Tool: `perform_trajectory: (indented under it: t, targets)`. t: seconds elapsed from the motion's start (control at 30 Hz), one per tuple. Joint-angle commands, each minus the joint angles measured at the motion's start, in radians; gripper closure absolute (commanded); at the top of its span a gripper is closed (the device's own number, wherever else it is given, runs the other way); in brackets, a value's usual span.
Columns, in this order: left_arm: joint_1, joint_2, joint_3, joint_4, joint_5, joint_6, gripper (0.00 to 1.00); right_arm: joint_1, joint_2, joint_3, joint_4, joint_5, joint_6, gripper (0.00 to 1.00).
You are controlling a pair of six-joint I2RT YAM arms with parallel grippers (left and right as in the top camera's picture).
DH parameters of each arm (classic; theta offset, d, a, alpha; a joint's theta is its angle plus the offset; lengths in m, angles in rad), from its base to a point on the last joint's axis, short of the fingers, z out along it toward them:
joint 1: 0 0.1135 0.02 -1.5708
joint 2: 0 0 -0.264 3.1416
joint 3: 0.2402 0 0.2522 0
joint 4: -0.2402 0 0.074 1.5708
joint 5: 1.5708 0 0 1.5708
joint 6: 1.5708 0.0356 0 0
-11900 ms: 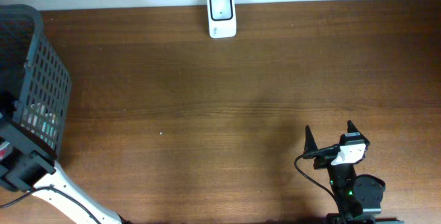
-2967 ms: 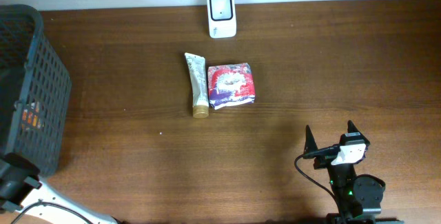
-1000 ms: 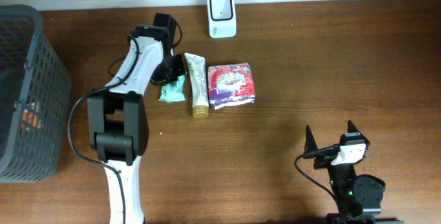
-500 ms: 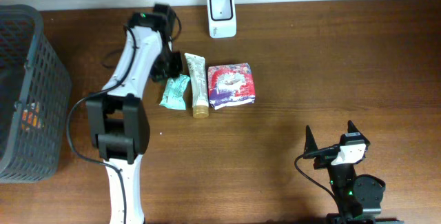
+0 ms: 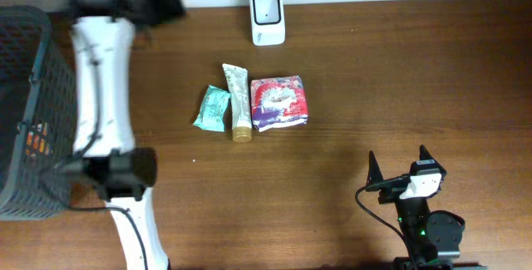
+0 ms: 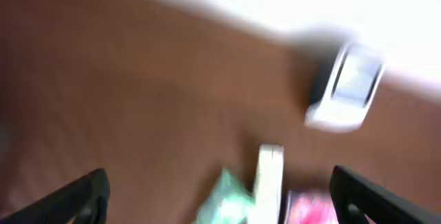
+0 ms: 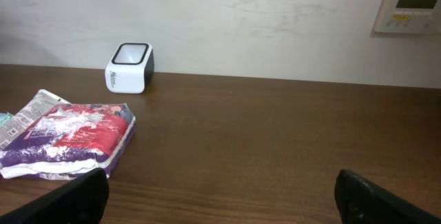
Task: Scan the item barcode
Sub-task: 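Grasp the small orange packet from the basket and place it left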
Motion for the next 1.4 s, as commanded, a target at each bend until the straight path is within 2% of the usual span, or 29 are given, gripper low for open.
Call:
perform_trajectory:
  t: [0.0,0.03,0.13,0.2,0.23,0.3,0.33,0.4,0.47,0.53,0.63,0.73,0.83,0.87,0.93,0.97,1.0,1.07,1.1,1.17,1.23,1.3,1.37]
  targets:
    - [0.214,-0.051,0.246,-0.028,-0.057,-0.003,0.01,0.006,-0.006,-0.007,-0.004,0.005,0.008,0.01]
    - [0.313,-0.051,0.284,-0.064,-0.145,-0.003,0.01,0.006,-0.006,-0.007,-0.004,0.005,0.008,0.01]
    - [0.549,-0.050,0.219,-0.143,-0.211,-0.003,0.02,0.006,-0.006,-0.007,-0.004,0.005,0.008,0.01]
    - [0.679,-0.050,0.050,-0.135,-0.211,0.055,0.07,0.006,-0.006,-0.007,-0.004,0.005,0.008,0.01]
    - [0.720,-0.050,-0.085,-0.098,-0.207,0.133,0.03,0.006,-0.006,-0.007,-0.004,0.005,0.008,0.01]
    - [0.744,-0.050,-0.293,-0.003,-0.193,0.242,0.00,0.006,-0.006,-0.007,-0.004,0.005,0.008,0.01]
    - [0.735,-0.050,-0.434,0.087,-0.171,0.327,0.00,0.006,-0.006,-0.007,-0.004,0.005,0.008,0.01]
    - [0.690,-0.050,-0.596,0.211,-0.109,0.467,0.00,0.006,-0.006,-0.007,-0.004,0.005,0.008,0.01]
    - [0.657,-0.050,-0.673,0.278,-0.109,0.513,0.00,0.006,-0.006,-0.007,-0.004,0.005,0.008,0.01]
    - [0.621,-0.049,-0.789,0.375,-0.124,0.529,0.06,0.006,-0.006,-0.007,-0.004,0.005,0.008,0.01]
    - [0.627,-0.048,-0.876,0.414,-0.187,0.529,0.15,0.006,-0.006,-0.007,-0.004,0.005,0.008,0.01]
    - [0.637,-0.048,-0.966,0.491,-0.189,0.529,0.22,0.006,-0.006,-0.007,-0.004,0.005,0.008,0.01]
    - [0.637,-0.048,-1.035,0.589,-0.188,0.565,0.33,0.006,-0.006,-0.007,-0.004,0.005,0.008,0.01]
    - [0.638,-0.048,-1.056,0.620,-0.189,0.575,0.40,0.006,-0.006,-0.007,-0.004,0.005,0.008,0.01]
    - [0.639,-0.048,-1.068,0.644,-0.190,0.575,0.67,0.006,-0.006,-0.007,-0.004,0.005,0.008,0.01]
    - [0.638,-0.049,-1.068,0.647,-0.204,0.574,0.91,0.006,-0.006,-0.007,-0.004,0.005,0.008,0.01]
    - [0.639,-0.057,-1.060,0.647,-0.250,0.572,1.00,0.006,-0.006,-0.007,-0.004,0.005,0.008,0.01]
    - [0.639,-0.111,-1.008,0.641,-0.267,0.462,1.00,0.006,-0.006,-0.007,-0.004,0.005,0.008,0.01]
    - [0.638,-0.185,-0.945,0.638,-0.267,0.358,1.00,0.006,-0.006,-0.007,-0.004,0.005,0.008,0.01]
    - [0.638,-0.311,-0.859,0.640,-0.259,0.252,1.00,0.006,-0.006,-0.007,-0.004,0.005,0.008,0.01]
    - [0.639,-0.432,-0.809,0.640,-0.143,0.118,1.00,0.006,-0.006,-0.007,-0.004,0.005,0.008,0.01]
    - [0.638,-0.540,-0.801,0.666,0.153,-0.025,1.00,0.006,-0.006,-0.007,-0.004,0.005,0.008,0.01]
    - [0.584,-0.578,-0.801,0.726,0.588,-0.056,1.00,0.006,-0.006,-0.007,-0.004,0.005,0.008,0.01]
